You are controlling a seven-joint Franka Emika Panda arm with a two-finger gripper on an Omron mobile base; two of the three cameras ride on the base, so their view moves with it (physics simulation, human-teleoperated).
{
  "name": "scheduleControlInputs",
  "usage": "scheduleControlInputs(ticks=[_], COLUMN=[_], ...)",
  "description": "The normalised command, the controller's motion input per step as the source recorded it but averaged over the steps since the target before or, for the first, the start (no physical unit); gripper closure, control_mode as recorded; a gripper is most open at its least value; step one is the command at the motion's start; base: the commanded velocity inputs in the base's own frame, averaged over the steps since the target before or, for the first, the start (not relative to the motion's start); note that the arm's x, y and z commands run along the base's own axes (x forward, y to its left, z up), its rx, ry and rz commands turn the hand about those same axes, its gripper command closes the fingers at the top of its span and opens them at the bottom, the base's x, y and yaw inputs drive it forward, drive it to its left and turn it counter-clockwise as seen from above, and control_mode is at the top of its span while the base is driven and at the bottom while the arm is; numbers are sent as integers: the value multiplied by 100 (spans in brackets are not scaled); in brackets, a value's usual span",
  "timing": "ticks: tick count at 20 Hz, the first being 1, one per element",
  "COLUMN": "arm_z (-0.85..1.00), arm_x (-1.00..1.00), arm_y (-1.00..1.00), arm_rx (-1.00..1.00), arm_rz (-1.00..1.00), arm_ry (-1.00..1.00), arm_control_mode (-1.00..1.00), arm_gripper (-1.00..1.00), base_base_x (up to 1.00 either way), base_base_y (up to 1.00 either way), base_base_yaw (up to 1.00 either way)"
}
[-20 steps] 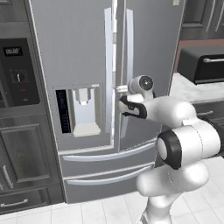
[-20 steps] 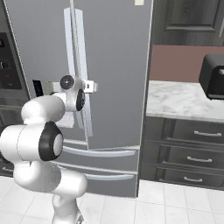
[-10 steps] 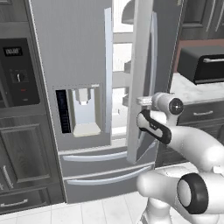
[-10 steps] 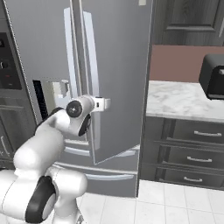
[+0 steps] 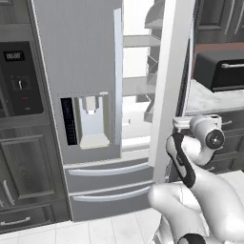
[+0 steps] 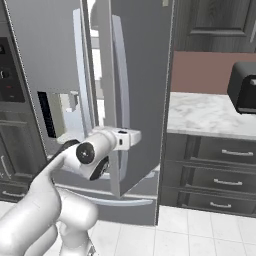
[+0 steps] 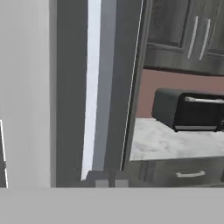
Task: Move the hot dog bun to the plate on the dining table and place the condiment next to that plate. Then navigate to the fridge and take the sausage and place it on the plate as well.
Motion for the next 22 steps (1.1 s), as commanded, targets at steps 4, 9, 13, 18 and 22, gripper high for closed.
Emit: scheduleControlInputs(ticks=[4,9,13,18,22], arm_z=[44,52,50,34,6], arm_x=[-100,-100,-85,-19,12], arm_y=[6,69,100,100,99], arm_rx=[-7,-12,-14,-3,2], arm_rz=[-11,-1,7,12,4], arm_ry=[-10,-11,-4,6,17], arm_control_mode=[-100,-100,-100,-100,-100], arm_gripper=[-100,-100,-100,-100,-100], base_base_x=[0,0,0,0,0], base_base_y=[0,0,0,0,0], base_base_yaw=[0,0,0,0,0])
